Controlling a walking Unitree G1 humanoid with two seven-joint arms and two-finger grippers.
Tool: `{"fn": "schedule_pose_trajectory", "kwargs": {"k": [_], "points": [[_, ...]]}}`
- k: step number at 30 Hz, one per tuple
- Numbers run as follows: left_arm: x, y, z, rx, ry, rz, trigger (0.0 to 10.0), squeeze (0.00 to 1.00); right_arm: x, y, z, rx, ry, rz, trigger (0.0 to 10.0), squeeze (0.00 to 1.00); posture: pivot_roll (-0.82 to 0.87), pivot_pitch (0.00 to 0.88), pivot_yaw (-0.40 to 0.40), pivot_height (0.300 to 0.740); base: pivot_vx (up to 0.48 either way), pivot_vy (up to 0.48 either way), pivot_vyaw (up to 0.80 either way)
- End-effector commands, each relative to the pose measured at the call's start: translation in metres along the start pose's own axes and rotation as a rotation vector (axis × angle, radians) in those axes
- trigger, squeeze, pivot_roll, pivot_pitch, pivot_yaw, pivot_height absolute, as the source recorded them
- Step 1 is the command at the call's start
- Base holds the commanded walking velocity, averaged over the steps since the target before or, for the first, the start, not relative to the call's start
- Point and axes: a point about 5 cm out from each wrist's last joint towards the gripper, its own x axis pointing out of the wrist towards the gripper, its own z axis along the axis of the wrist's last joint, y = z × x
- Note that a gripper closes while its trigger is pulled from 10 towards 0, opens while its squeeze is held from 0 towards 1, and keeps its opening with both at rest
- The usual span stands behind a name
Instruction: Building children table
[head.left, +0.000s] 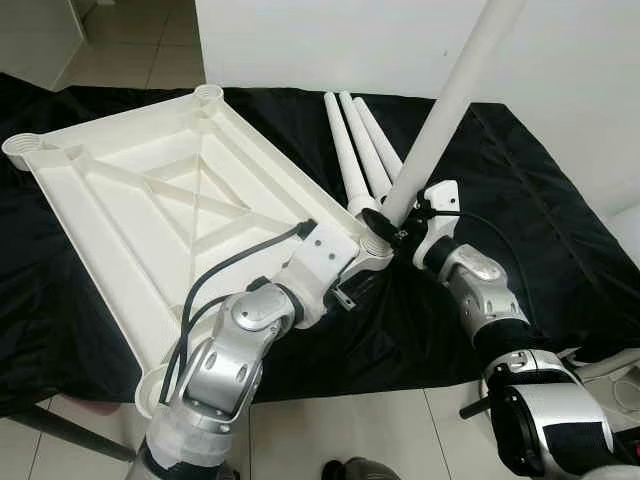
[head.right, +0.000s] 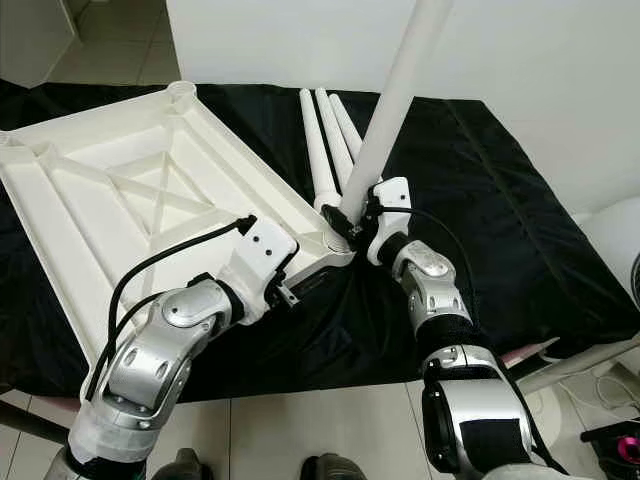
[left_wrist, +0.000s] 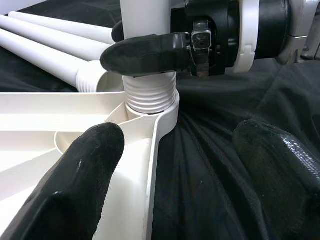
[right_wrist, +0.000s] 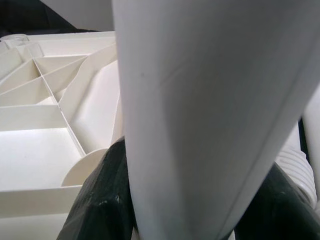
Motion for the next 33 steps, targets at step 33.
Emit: {"fn": "schedule_pose_trajectory", "kwargs": {"k": [33], "points": [[-0.003, 0.0, -0.004, -0.016, 0.02, 0.054, 10.0, 0.0, -0.009, 0.009, -0.044, 0.074, 0.192, 0.02, 10.0, 0.0, 0.03, 0.054, -0.063, 0.74, 0.0, 0.0, 0.0]]}}
